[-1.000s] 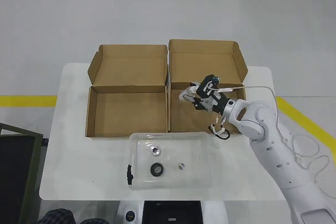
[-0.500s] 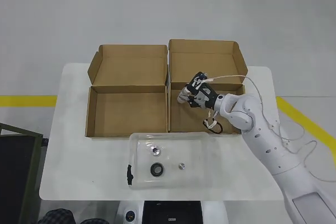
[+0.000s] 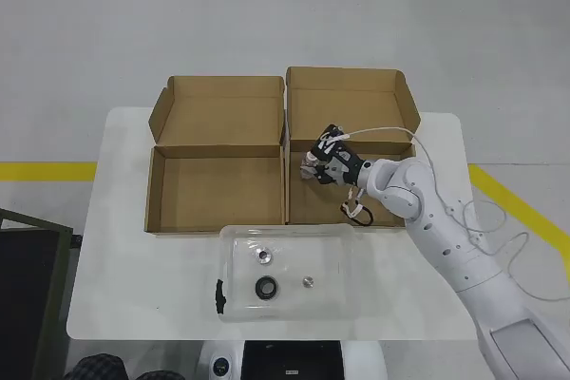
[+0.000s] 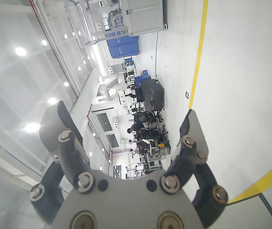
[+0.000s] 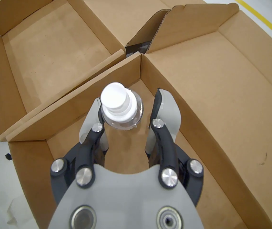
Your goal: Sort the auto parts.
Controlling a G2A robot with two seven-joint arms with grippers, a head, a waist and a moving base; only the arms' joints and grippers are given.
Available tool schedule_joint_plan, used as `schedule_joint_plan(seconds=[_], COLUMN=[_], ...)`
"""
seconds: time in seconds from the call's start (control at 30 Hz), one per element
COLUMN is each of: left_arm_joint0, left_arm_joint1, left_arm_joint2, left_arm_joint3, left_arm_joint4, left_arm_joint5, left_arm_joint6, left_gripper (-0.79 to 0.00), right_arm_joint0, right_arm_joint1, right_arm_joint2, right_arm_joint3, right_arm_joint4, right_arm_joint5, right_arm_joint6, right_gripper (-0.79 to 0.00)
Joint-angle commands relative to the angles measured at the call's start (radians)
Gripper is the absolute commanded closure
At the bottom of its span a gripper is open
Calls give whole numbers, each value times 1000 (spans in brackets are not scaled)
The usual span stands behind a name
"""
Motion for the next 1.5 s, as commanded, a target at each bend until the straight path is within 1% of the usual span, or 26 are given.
schedule_joint_plan(seconds=[0.0, 0.03, 0.07, 0.1, 0.13, 0.23, 0.3, 0.37, 0.53, 0.63, 0.7, 0.83, 1.03, 1.2, 1.33, 1.37, 1.47], left_arm_joint0=[0, 0, 0, 0, 0, 0, 0, 0, 0, 0, 0, 0, 0, 0, 0, 0, 0], left_arm_joint1=[0, 0, 0, 0, 0, 0, 0, 0, 0, 0, 0, 0, 0, 0, 0, 0, 0], left_arm_joint2=[0, 0, 0, 0, 0, 0, 0, 0, 0, 0, 0, 0, 0, 0, 0, 0, 0], left_arm_joint3=[0, 0, 0, 0, 0, 0, 0, 0, 0, 0, 0, 0, 0, 0, 0, 0, 0], left_arm_joint4=[0, 0, 0, 0, 0, 0, 0, 0, 0, 0, 0, 0, 0, 0, 0, 0, 0], left_arm_joint5=[0, 0, 0, 0, 0, 0, 0, 0, 0, 0, 0, 0, 0, 0, 0, 0, 0], left_arm_joint6=[0, 0, 0, 0, 0, 0, 0, 0, 0, 0, 0, 0, 0, 0, 0, 0, 0], left_gripper=[-785, -785, -785, -785, -785, -785, -785, -785, -785, -785, -785, -785, -785, -785, -785, -785, -785], right_arm_joint0=[-10, -17, -27, -41, -55, -105, -144, -187, -286, -340, -373, -424, -497, -541, -564, -566, -574], right_arm_joint1=[4, 7, 10, 14, 19, 36, 48, 59, 80, 90, 97, 106, 119, 130, 136, 137, 141], right_arm_joint2=[11, 19, 30, 43, 56, 99, 130, 161, 215, 229, 226, 220, 212, 204, 202, 203, 197], right_arm_joint3=[-24, -41, -60, -84, -112, -214, -291, -368, -517, -592, -633, -685, -770, -813, -824, -823, -823], right_arm_joint4=[-11, -18, -24, -28, -39, -71, -87, -102, -107, -114, -124, -134, -172, -232, -252, -257, -285], right_arm_joint5=[-1, 0, 2, 2, 0, -7, -18, -27, -82, -123, -171, -224, -275, -320, -344, -350, -364], right_arm_joint6=[-1, -1, -3, -6, -3, 22, 43, 66, 111, 133, 157, 189, 206, 214, 192, 186, 178], right_gripper=[-437, -480, -542, -634, -705, -763, -776, -776, -736, -730, -745, -720, -720, -711, -683, -662, -637])
